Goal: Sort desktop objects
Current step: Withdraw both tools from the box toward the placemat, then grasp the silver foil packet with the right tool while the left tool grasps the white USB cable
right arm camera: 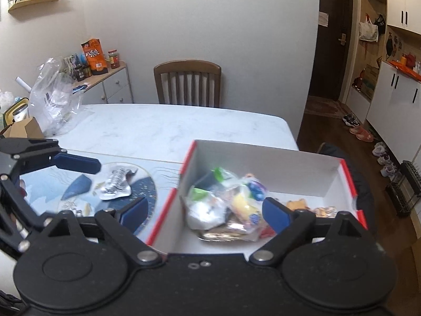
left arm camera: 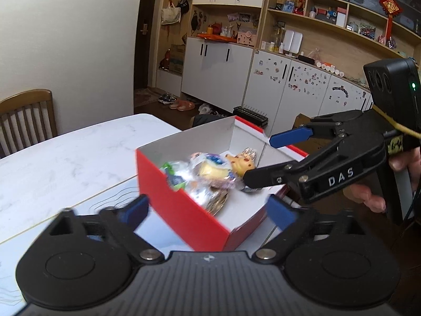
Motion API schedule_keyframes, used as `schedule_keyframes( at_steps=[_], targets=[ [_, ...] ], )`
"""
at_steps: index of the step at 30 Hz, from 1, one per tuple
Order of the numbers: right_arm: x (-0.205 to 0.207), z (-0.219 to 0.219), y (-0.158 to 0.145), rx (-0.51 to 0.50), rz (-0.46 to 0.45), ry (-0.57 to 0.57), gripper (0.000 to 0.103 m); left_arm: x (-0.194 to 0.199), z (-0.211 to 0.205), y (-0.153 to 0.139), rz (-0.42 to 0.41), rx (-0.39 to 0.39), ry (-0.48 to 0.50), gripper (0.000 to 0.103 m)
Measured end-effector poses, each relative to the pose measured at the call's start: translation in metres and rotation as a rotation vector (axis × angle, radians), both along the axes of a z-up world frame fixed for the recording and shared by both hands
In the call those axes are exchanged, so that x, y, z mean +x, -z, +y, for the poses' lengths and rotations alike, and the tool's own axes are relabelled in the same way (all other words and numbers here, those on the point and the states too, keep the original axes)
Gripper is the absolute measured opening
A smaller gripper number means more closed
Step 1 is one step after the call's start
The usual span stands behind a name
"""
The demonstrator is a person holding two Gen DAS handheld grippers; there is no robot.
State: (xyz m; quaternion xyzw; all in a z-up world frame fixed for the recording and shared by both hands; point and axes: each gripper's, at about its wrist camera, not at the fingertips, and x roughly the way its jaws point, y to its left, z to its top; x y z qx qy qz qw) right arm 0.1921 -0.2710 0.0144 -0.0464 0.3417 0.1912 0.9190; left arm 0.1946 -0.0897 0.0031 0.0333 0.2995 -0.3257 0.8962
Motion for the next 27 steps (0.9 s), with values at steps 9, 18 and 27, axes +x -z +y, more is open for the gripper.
schedule_keyframes(
  at_steps=[9, 18, 27],
  targets=[
    [-0.005, 0.049, -0.004, -0.006, -0.015, -0.018, 0.100, -0.010, 0.052, 0.011, 0.005, 0.004, -0.030, 0.103],
    [0.007, 0.105, 0.003, -0.029, 0.001, -0.045, 0.102, -0.018, 0.098, 0.029, 0.005, 0.057, -0.038, 0.103],
    [0.022, 0.158, 0.024, -0.072, 0.043, -0.084, 0.102, -0.019, 0.124, 0.057, 0.039, 0.093, -0.019, 0.103]
  ],
)
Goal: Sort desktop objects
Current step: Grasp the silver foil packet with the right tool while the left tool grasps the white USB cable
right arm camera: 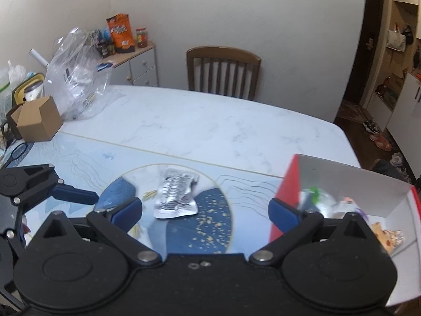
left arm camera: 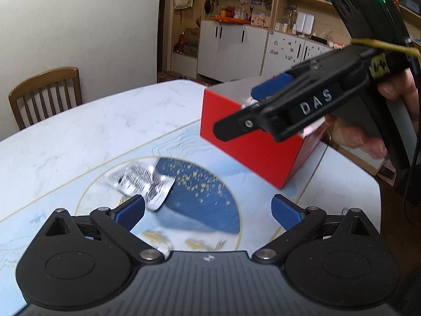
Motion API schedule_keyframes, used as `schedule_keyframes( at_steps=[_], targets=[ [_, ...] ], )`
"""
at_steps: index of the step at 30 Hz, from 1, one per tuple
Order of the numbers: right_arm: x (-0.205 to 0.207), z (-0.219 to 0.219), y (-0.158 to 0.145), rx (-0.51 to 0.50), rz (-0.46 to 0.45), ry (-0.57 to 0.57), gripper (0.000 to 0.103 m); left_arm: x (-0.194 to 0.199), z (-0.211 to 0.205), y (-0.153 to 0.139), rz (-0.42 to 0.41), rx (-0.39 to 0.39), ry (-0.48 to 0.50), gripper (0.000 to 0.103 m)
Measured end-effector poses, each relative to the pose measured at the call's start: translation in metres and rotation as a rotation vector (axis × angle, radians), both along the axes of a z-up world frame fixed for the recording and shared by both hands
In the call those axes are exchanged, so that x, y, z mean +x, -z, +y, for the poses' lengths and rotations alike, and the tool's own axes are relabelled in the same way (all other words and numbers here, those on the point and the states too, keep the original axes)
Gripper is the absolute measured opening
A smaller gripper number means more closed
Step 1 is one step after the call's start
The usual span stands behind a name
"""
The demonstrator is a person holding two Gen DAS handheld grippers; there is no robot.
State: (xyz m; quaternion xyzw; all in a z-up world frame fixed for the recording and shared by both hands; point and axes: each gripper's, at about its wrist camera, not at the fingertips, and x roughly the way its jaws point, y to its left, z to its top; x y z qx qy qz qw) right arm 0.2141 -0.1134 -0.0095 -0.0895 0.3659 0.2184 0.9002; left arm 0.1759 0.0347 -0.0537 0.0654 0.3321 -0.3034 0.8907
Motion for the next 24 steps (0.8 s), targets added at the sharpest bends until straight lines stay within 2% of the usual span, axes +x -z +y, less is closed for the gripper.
schedule_keyframes(
  at_steps=[7, 15, 24],
  targets=[
    [0.015, 0.024, 0.017, -0.013, 0.031, -0.003, 0.102, 0.002, 0.010, 0.026, 0.030, 0.028, -0.011, 0.103],
    [0.046, 0.045, 0.054, -0.034, 0.107, 0.021, 0.102, 0.009, 0.011, 0.043, 0.052, 0.054, -0.018, 0.103],
    [0.068, 0.074, 0.081, -0.088, 0.117, -0.036, 0.102, 0.018, 0.014, 0.066, 0.076, 0.092, -0.017, 0.103]
  ],
)
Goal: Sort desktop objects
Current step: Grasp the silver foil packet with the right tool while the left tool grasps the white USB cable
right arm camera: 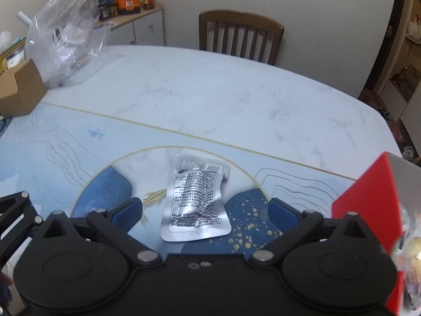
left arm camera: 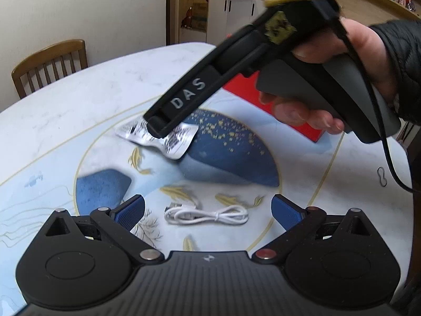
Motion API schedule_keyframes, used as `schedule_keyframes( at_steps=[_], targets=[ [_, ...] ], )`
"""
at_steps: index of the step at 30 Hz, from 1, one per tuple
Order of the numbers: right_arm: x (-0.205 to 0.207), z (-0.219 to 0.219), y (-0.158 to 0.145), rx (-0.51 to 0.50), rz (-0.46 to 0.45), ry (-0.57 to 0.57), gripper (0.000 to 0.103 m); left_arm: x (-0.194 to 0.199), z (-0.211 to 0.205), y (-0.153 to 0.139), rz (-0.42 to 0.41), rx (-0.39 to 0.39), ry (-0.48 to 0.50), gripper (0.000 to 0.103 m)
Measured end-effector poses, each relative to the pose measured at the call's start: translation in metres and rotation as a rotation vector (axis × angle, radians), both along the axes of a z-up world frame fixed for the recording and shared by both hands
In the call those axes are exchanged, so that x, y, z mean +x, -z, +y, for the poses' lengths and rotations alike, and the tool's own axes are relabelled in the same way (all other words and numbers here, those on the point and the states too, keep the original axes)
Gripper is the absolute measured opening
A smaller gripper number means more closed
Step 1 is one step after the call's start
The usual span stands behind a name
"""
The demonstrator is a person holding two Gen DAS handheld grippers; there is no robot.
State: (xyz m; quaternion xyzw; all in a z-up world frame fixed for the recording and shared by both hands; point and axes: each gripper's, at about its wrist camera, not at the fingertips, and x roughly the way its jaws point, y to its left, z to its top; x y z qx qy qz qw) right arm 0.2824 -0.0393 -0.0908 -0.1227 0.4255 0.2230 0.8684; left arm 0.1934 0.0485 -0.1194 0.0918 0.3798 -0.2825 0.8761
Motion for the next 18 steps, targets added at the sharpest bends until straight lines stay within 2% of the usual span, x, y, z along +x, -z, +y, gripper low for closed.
schedule_keyframes(
  at_steps=[7, 15, 18],
  targets=[
    [0.017, 0.010, 0.023, -0.037, 0.062, -0.010, 0.100, 0.005, -0.002, 0.011, 0.001, 0.025, 0.005, 0.103],
    [0.027, 0.014, 0.038, -0.061, 0.085, -0.013, 0.095, 0.008, -0.003, 0.022, 0.007, 0.027, 0.007, 0.103],
    [0.029, 0.013, 0.040, -0.041, 0.092, -0.011, 0.095, 0.007, -0.005, 0.025, 0.011, 0.032, 0.016, 0.102]
  ],
)
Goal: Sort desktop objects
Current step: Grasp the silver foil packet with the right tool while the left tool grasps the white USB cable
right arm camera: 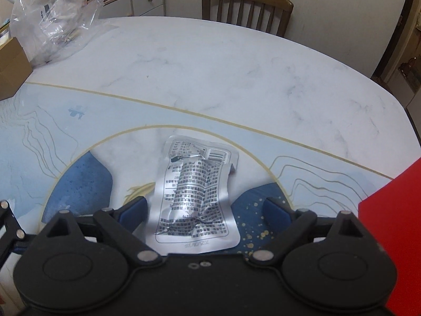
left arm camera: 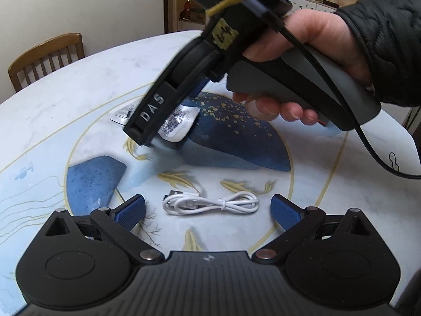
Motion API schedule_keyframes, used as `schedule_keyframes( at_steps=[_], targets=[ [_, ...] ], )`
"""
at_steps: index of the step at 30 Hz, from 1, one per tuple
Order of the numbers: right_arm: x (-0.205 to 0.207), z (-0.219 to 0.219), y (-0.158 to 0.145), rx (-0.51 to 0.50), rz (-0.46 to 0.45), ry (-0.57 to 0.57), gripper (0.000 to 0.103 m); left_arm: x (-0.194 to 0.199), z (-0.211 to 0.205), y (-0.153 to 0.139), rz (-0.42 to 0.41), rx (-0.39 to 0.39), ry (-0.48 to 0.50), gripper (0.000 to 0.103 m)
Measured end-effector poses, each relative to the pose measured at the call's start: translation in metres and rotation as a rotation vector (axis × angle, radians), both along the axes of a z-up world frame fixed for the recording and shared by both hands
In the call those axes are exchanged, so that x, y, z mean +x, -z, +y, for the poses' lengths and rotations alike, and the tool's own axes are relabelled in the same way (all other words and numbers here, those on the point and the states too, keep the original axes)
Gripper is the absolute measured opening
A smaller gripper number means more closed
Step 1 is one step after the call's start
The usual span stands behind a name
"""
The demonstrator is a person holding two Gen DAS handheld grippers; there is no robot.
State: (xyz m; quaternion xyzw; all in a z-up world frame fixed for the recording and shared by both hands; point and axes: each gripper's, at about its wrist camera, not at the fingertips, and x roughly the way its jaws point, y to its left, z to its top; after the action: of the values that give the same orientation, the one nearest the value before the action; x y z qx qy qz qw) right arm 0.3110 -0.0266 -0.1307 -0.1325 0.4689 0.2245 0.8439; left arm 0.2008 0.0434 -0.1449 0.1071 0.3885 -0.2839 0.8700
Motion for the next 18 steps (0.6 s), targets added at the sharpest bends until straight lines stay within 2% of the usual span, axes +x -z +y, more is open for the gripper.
schedule_keyframes(
  at_steps=[10, 15, 18],
  targets=[
    [0.0010, -0.0014, 0.0000, 0.024, 0.008, -0.009, 0.093, -0.0052, -0.0067, 0.0024, -0.024, 0.039, -0.006, 0.099],
    [0.0005, 0.0009, -0.0041, 0.029, 0.002, -0.020, 0.080, -0.0052, -0.0068, -0.0013, -0.024, 0.041, -0.002, 0.090],
    [-0.0036, 0.0030, -0.0072, 0.031, -0.006, -0.039, 0.064, -0.0062, -0.0075, -0.0020, -0.025, 0.043, -0.001, 0.088]
  ],
)
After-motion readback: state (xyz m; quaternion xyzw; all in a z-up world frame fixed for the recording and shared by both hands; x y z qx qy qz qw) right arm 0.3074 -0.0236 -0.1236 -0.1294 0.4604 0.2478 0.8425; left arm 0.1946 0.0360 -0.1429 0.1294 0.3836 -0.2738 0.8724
